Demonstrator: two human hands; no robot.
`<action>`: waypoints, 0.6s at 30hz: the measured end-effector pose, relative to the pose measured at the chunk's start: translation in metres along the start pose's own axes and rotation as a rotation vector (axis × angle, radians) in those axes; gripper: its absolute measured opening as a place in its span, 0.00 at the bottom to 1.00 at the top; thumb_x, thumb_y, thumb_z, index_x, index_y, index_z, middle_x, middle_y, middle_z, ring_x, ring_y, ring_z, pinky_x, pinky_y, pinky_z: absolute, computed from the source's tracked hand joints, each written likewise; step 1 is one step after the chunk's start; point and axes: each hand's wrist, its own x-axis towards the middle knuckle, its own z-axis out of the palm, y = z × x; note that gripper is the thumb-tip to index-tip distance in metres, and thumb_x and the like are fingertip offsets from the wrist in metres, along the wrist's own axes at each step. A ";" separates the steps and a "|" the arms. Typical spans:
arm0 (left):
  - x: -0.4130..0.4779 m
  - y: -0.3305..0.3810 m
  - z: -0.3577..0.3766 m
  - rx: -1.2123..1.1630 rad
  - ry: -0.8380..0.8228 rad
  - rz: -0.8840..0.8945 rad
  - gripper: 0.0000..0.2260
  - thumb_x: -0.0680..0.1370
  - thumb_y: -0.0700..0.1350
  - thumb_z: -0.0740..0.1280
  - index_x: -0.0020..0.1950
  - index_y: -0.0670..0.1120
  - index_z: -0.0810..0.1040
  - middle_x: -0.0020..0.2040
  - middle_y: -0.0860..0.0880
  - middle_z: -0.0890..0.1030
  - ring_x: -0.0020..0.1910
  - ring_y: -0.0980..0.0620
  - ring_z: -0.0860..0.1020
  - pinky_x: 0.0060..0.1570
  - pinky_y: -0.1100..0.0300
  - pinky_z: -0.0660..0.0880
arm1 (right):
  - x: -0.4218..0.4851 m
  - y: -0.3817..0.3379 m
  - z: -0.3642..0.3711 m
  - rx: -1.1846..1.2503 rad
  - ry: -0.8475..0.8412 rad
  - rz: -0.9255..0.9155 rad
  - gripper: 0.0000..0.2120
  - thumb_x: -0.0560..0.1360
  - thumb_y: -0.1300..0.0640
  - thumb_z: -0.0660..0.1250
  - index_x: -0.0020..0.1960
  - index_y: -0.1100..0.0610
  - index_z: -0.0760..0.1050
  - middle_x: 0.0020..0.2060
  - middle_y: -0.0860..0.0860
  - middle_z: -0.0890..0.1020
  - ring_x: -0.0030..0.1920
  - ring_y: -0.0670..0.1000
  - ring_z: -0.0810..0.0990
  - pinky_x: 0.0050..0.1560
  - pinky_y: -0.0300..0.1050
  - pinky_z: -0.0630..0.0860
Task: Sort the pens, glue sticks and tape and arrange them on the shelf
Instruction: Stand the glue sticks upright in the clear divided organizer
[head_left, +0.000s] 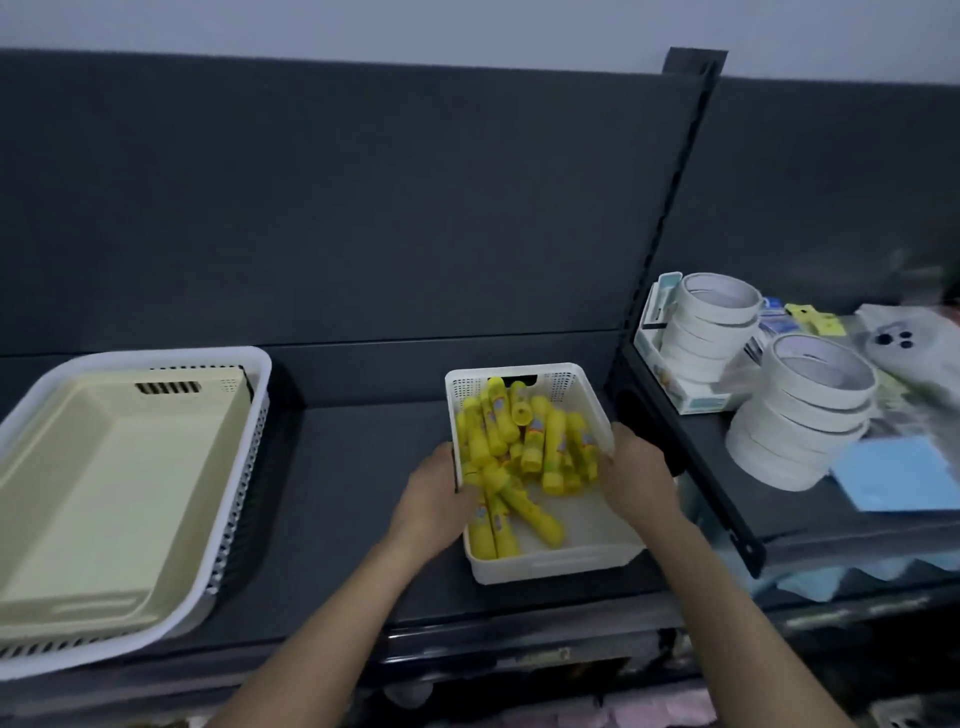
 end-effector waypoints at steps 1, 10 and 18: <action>0.001 0.000 -0.003 0.003 0.003 -0.004 0.10 0.76 0.38 0.63 0.55 0.51 0.74 0.49 0.55 0.76 0.47 0.57 0.76 0.35 0.73 0.68 | -0.001 -0.002 0.000 0.028 0.007 0.001 0.09 0.77 0.60 0.60 0.54 0.64 0.72 0.46 0.61 0.80 0.48 0.62 0.78 0.41 0.48 0.71; 0.002 -0.006 -0.018 -0.148 0.118 -0.170 0.14 0.76 0.34 0.60 0.56 0.47 0.76 0.47 0.51 0.78 0.41 0.56 0.76 0.36 0.63 0.70 | -0.030 -0.015 0.016 0.496 -0.023 0.142 0.10 0.76 0.65 0.56 0.47 0.58 0.75 0.38 0.52 0.77 0.36 0.49 0.74 0.29 0.37 0.66; -0.001 -0.014 -0.011 -0.597 0.206 -0.277 0.13 0.75 0.35 0.65 0.54 0.48 0.82 0.42 0.51 0.85 0.38 0.54 0.83 0.41 0.56 0.80 | -0.040 -0.021 0.011 0.786 -0.010 0.239 0.12 0.76 0.64 0.60 0.41 0.52 0.78 0.37 0.50 0.81 0.36 0.49 0.77 0.33 0.42 0.72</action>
